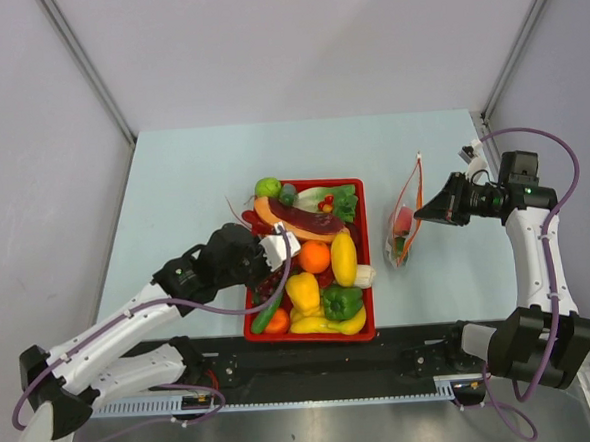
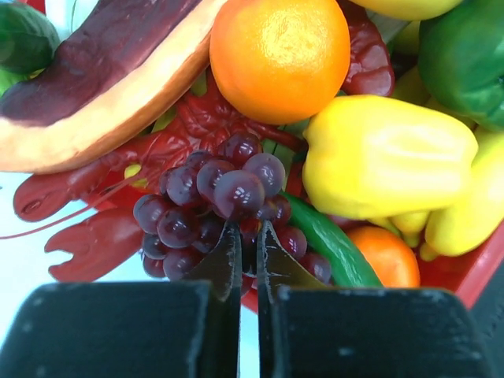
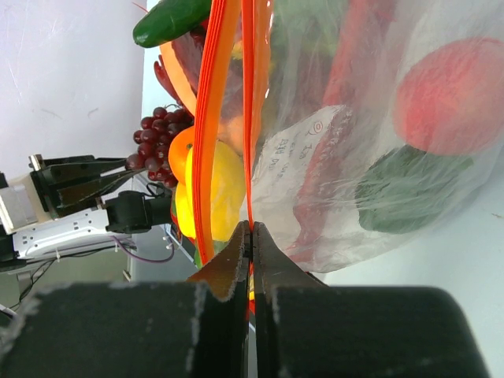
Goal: Place the food in the zip-top bag and seal the zipper
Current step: Pick up the fake fruit from the bin, then place the fake fruit in the zipper food storage bag.
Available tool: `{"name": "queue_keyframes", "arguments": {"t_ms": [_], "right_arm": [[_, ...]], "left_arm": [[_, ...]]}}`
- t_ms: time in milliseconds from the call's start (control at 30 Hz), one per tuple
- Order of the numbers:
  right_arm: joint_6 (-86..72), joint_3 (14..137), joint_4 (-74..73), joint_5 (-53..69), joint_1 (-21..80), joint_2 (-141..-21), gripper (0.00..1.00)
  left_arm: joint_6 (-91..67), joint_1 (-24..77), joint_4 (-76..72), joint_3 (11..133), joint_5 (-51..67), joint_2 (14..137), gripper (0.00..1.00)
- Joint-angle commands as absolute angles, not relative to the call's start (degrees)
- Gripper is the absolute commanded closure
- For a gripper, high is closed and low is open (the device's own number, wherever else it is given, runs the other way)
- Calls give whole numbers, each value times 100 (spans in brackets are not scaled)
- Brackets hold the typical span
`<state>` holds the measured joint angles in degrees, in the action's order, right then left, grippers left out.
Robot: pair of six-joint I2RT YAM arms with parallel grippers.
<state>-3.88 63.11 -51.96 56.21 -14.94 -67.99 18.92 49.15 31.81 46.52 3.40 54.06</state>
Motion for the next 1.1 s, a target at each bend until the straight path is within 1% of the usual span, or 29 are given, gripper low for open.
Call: {"name": "queue_keyframes", "arguments": {"t_ms": [0, 233, 367, 533, 667, 700, 800, 1067], "right_arm": [[-360, 6372, -5142, 5687, -1468, -6759, 100], [-378, 6372, -5124, 5713, -1459, -6785, 100], [-369, 6381, -5115, 5722, -1450, -6794, 100], [-360, 6372, -5115, 5783, -1450, -6794, 100], [-369, 6381, -5115, 5783, -1415, -6820, 100], [-369, 6372, -5107, 5792, -1406, -6812, 100], [-352, 6451, -5141, 5801, -1389, -6855, 100], [-281, 6557, -5273, 5818, -1389, -6891, 100]], "left_arm": [[1741, 4931, 3594, 5272, 413, 5177, 100], [1670, 4931, 3964, 6160, 632, 5273, 100], [1600, 4939, 4043, 6749, 817, 5519, 100], [1319, 4939, 3929, 7882, 1185, 6134, 100], [1003, 5132, 3508, 8884, 1388, 6810, 100], [950, 5263, 3437, 9242, 1415, 6951, 100], [949, 5667, 3104, 9745, 1424, 7461, 100], [186, 6178, 1313, 10212, 1555, 8532, 100]]}}
